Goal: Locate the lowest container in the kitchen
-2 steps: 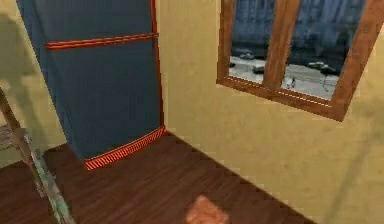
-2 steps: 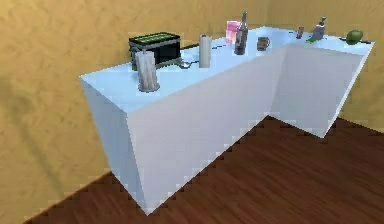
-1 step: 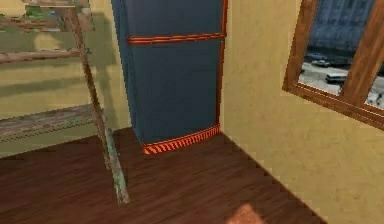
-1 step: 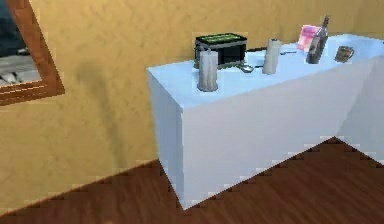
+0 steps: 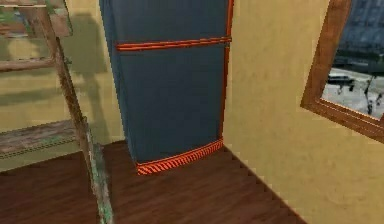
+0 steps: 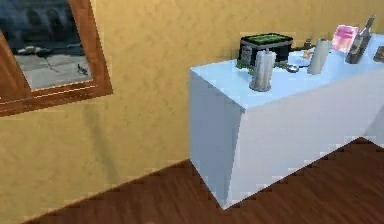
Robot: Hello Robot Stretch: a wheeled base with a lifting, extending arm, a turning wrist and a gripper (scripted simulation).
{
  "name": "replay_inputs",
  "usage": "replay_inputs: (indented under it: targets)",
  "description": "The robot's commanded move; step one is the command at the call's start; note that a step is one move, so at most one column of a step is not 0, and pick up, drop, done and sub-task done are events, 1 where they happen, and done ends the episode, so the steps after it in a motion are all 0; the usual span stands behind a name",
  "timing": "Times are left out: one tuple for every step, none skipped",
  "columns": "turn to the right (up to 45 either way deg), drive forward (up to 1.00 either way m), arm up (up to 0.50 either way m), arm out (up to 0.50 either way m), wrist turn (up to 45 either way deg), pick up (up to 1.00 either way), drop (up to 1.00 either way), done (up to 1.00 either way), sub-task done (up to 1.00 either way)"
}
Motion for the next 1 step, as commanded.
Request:
replay_inputs:
  targets:
    - [-45.0, 0.0, 0.0, 0.0, 0.0, 0.0, 0.0, 0.0, 0.0]
